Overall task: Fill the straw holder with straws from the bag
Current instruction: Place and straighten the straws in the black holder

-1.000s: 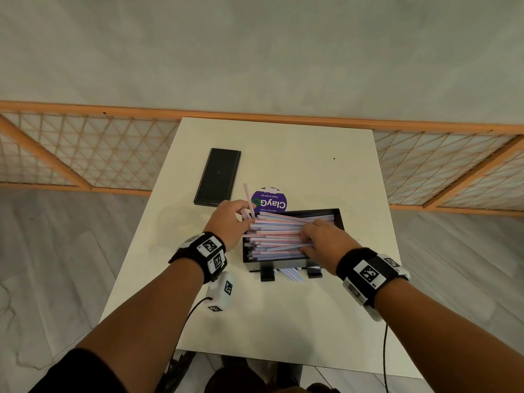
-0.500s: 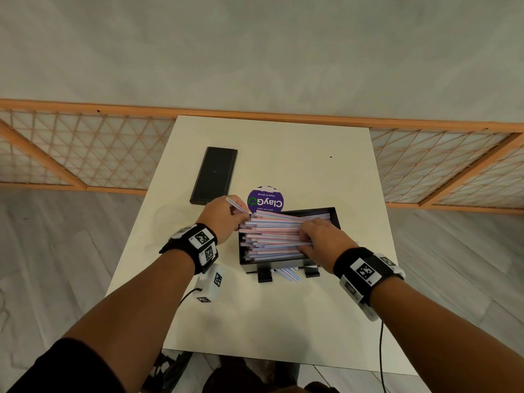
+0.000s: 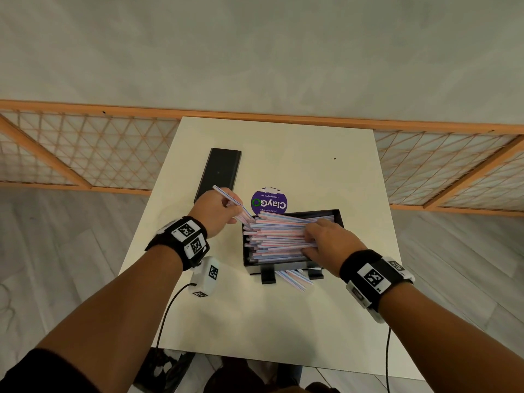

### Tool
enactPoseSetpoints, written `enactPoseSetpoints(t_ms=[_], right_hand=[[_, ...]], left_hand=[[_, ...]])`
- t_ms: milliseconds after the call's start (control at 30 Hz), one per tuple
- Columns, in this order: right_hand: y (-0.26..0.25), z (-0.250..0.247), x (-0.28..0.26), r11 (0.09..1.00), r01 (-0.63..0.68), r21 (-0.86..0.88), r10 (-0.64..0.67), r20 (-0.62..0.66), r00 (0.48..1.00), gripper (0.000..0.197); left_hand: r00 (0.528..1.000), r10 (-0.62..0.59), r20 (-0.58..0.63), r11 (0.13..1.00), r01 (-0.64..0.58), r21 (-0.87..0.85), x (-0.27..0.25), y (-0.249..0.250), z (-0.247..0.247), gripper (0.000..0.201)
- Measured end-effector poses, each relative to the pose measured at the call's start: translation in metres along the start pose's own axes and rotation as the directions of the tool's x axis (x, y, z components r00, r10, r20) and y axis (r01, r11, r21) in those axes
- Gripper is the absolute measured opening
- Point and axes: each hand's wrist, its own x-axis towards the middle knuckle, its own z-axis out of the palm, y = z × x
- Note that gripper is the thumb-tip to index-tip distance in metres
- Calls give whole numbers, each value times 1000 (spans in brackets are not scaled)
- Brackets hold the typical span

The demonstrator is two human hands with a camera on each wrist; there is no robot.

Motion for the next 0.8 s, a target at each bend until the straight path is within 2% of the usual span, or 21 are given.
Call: enactPoseSetpoints(t_ms=[233, 433, 533, 600, 667, 733, 800], right_hand=[[-7, -5, -14, 999, 38, 19, -36, -77, 996, 37], [-8, -26, -21, 994, 83, 71, -72, -147, 986, 42], [-12, -45, -24, 982, 134, 132, -105, -209, 972, 45], [-18, -60, -25, 972, 167, 167, -120, -260, 958, 54], [-25, -73, -27, 962, 206, 177, -141, -321, 936, 72], [-33, -84, -27, 948, 261, 183, -177, -381, 908, 92], [-40, -91, -27, 948, 276, 157, -202, -370, 907, 108]], left_hand=[[997, 31, -67, 998, -34, -44, -13, 22, -35, 6], [973, 93, -211, 993, -105, -46, -45, 49, -88, 5], [950, 130, -285, 980, -166, -106, -62, 62, -104, 7], [934, 147, -327, 965, -208, -159, -70, 73, -105, 7], [928, 171, -332, 942, -253, -221, -74, 84, -98, 5], [932, 198, -303, 908, -291, -301, -72, 89, -82, 8], [947, 187, -263, 879, -280, -385, -65, 88, -59, 10]])
